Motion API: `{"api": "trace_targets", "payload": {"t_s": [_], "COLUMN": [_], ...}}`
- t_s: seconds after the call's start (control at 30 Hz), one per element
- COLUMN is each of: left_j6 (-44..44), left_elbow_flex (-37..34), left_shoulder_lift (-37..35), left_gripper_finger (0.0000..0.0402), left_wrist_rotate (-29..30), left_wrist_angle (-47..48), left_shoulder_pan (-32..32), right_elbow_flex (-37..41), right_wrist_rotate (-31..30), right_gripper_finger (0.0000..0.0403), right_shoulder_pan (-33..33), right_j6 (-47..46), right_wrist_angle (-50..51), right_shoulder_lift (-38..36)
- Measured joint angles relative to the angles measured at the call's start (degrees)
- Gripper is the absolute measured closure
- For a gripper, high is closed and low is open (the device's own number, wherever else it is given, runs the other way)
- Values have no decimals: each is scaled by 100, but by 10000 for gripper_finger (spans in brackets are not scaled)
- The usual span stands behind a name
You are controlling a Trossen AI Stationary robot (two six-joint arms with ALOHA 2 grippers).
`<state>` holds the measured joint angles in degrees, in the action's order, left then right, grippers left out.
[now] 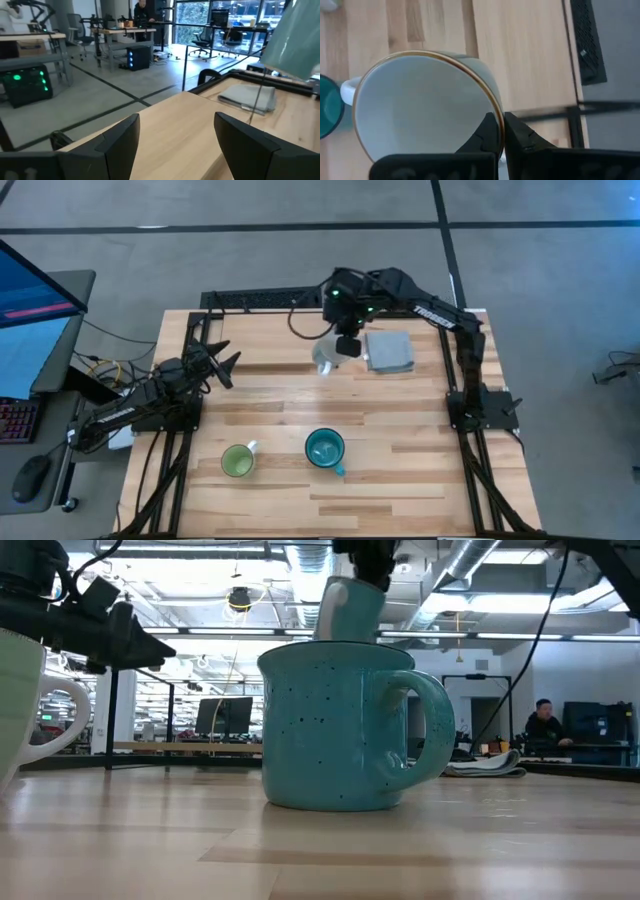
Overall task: Stack small to large cups/mugs on shelf
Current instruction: Put the white mug on the shelf
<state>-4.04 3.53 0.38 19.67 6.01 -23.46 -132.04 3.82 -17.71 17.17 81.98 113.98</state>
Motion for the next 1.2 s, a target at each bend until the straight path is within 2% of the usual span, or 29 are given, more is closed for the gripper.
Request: {"api": "trace_targets", "payload": {"t_s": [0.2,0.3,0.63,1.03,1.2], "left_j6": [-1,1,-1,-2,-8], "left_elbow_flex": [2,2,2,2,0], "left_shoulder_lift": [4,25,143,354,418], "left_gripper_finger": [154,154,154,154,154], "left_wrist_rotate": [139,151,241,402,442], "left_wrist_angle": [-4,-3,-14,-18,-17], "left_shoulder_pan": [-2,-2,-4,-4,-4], "right_elbow_flex": [-3,5,-41,-43,-43], "right_wrist_rotate": [194,43,142,-203,-630], "right_gripper_finger": [382,382,382,382,382], "right_shoulder_pan": [10,-10,-240,-584,-733], "right_j6": [255,382,695,889,1078], "right_wrist_angle": [-333,-580,-1181,-1836,-1801], "right_shoulder_lift": [308,499,1085,1525,1508]}}
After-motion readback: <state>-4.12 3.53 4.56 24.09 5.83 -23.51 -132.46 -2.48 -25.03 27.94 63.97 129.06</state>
